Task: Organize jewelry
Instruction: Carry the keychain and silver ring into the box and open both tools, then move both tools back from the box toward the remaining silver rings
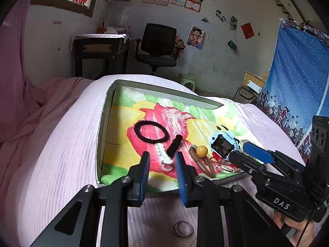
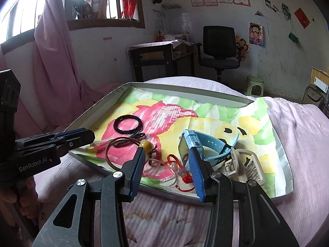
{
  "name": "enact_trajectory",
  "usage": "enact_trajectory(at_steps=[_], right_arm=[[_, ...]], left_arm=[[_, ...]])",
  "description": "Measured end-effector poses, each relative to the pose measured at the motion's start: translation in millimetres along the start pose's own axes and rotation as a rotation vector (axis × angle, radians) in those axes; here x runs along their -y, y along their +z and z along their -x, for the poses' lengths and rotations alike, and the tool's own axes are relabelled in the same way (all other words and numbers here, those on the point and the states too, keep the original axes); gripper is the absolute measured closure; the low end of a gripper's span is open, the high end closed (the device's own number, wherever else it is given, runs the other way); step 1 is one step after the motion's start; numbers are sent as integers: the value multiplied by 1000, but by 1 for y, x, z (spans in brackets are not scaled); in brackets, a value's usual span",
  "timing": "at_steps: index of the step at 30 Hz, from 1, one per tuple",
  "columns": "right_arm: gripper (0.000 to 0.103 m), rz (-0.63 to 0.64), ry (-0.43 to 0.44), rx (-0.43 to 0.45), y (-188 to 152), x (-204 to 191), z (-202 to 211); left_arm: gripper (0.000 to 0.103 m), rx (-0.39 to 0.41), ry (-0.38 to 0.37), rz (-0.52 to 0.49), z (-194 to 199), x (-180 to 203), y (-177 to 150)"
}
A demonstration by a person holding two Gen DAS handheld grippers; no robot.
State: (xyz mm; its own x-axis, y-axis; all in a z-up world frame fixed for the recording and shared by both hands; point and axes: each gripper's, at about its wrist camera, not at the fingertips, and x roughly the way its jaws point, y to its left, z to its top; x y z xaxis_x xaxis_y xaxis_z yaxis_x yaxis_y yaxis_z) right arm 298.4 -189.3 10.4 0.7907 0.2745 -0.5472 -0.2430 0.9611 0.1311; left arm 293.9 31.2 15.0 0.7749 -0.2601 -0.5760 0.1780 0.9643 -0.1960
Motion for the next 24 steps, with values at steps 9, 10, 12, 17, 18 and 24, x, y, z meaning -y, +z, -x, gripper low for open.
enact_trajectory(at_steps=[9,10,12,17,18,24], right_arm=[[46,-30,-35,96,-1,8,35],[44,-33,-40,110,-1,8,40],[40,-40,-45,143,-3,9,52],[22,-59,-52,224,-10,11,83],[20,-59,-55,237,-11,11,88],[1,-65,-64,303,-25,10,118]], left_arm=[[40,110,-1,23,32,3,-5],[37,119,-1,20,35,4,-6],[26,143,3,11,44,8,-9],[9,203,15,4,68,14,-18],[7,222,15,12,74,14,-21],[1,301,31,24,104,13,-34]])
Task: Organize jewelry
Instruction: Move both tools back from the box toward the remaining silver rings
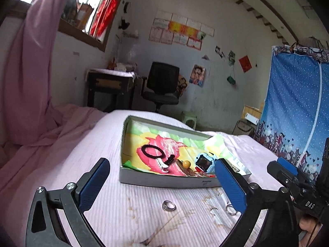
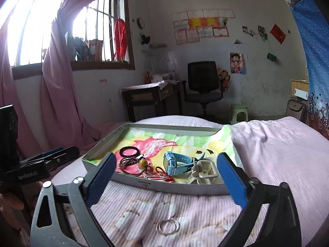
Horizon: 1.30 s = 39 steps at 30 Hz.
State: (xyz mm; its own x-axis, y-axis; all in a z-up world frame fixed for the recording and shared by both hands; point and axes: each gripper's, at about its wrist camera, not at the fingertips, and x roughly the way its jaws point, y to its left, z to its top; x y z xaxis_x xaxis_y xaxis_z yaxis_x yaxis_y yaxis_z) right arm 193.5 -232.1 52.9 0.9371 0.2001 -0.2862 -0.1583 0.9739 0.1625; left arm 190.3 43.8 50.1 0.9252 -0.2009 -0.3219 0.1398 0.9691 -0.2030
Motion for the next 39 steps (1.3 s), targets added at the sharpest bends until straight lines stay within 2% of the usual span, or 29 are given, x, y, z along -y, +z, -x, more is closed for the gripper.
enact_trajectory(at_steps=[7,18,23,32,39], right_arm=[[1,16,4,45,-9,-3,29],[1,63,-36,51,-25,1,58],[1,101,-71,14,-31,4,58],[1,109,-100,-95,-40,9,41],[1,89,-108,-148,-47,13,31]], left_arm=[[1,54,7,-31,27,7,-8],[1,23,55,-121,44,17,-29],[0,-13,87,-192,42,23,-38],[0,-104,128,-215,23,18,-51],[0,-140,138,-217,16,15,-54]])
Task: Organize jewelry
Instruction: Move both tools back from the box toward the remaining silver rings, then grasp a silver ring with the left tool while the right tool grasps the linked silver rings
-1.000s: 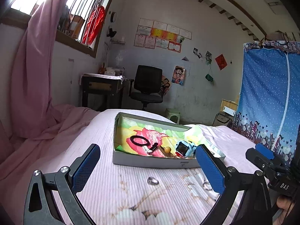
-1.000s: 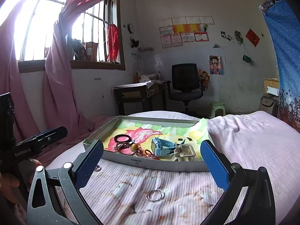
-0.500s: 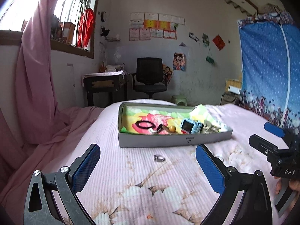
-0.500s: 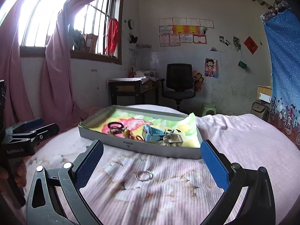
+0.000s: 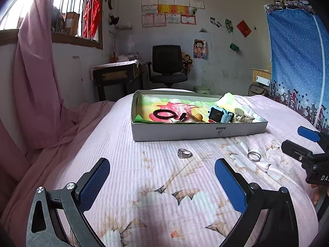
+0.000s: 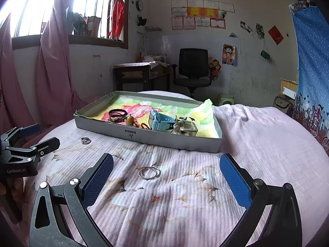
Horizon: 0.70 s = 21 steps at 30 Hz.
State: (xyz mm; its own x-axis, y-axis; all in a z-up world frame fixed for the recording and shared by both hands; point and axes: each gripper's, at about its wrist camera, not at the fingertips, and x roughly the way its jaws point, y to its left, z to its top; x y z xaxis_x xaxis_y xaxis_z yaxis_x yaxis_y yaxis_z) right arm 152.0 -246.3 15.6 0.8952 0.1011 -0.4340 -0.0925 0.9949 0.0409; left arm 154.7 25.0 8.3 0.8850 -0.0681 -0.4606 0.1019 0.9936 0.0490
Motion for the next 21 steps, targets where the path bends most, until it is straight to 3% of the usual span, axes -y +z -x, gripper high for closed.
enact_trajectory(at_steps=[9,21], right_arm=[[1,2,-15,-86,-3,-2,-15],[1,35,74,-193,-2,-14,-43]], left_arm=[[0,-38,-18,27,-9,-4,1],[1,-119,-128,116,-35,-12,7]])
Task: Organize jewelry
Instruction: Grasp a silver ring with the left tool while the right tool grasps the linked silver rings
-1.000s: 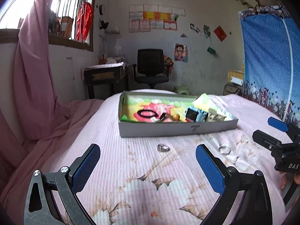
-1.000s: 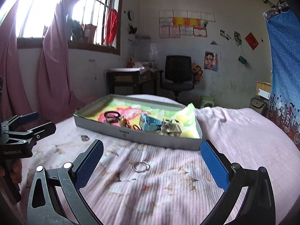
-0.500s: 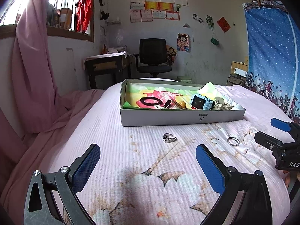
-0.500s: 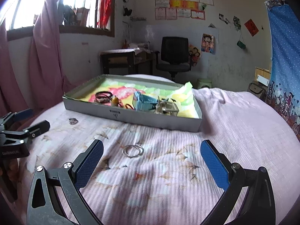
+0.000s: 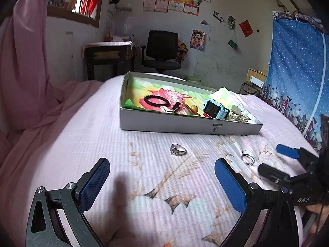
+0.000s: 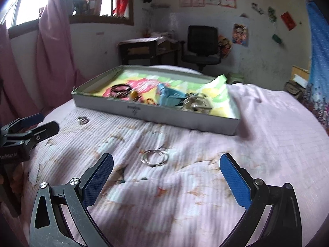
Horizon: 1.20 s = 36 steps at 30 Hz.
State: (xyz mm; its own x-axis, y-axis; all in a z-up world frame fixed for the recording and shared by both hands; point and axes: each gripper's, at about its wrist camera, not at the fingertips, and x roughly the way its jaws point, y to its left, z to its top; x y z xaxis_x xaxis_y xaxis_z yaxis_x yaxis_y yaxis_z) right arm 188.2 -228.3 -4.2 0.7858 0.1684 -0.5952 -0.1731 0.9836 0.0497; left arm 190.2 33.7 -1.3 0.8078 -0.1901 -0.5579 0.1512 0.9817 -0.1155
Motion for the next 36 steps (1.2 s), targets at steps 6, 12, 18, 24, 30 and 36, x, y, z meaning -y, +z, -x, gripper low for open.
enact_trajectory(at_steps=[6,12,18,24,30,36], right_arm=[[2,-23,29,-52,0,2,-16],[31,-44,75,-92,0,5,-30],[48,-58,120,-123,-3,4,-42],[63,-48,126,-132,-5,0,-48],[75,-1,110,-129,-4,-9,-47],[75,-6,115,-127,-4,-9,-45]], left_arm=[[6,-34,-51,36,-19,1,8],[28,-83,-77,7,-37,10,11],[44,-115,-98,-8,-48,13,13],[55,-130,-113,-19,-53,15,11],[69,-130,-118,-21,-52,16,9],[81,-133,-119,-14,-52,14,8]])
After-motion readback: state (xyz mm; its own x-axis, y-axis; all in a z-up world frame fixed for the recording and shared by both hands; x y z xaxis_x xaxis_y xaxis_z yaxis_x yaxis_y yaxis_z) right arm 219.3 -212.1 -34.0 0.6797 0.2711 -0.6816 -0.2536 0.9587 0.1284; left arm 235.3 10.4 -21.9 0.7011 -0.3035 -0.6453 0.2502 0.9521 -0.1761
